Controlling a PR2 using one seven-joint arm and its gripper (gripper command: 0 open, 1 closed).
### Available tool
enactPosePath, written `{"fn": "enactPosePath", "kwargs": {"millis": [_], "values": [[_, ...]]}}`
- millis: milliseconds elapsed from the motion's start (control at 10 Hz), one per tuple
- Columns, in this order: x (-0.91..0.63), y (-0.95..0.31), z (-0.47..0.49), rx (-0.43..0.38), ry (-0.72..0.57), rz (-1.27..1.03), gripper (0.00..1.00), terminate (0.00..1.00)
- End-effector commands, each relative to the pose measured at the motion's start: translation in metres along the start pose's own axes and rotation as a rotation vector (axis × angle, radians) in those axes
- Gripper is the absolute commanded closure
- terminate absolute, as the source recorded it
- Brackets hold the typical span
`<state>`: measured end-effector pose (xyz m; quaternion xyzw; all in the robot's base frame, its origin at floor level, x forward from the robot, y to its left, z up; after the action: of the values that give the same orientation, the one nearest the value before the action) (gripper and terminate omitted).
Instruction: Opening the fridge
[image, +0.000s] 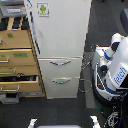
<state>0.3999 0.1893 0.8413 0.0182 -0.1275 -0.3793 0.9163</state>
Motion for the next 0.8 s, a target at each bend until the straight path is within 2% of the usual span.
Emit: {"fn": "enactPosePath", "kwargs": {"millis": [100,500,800], "values": [[0.001,0.0,-0.001,-0.058,0.023,-0.009,0.0,0.0],[0.042,0.006,0.004,-0.153,0.043,-0.084,0.0,0.0],[0.093,0.028,0.004,-0.124,0.029,-0.089,0.0,0.0]]}}
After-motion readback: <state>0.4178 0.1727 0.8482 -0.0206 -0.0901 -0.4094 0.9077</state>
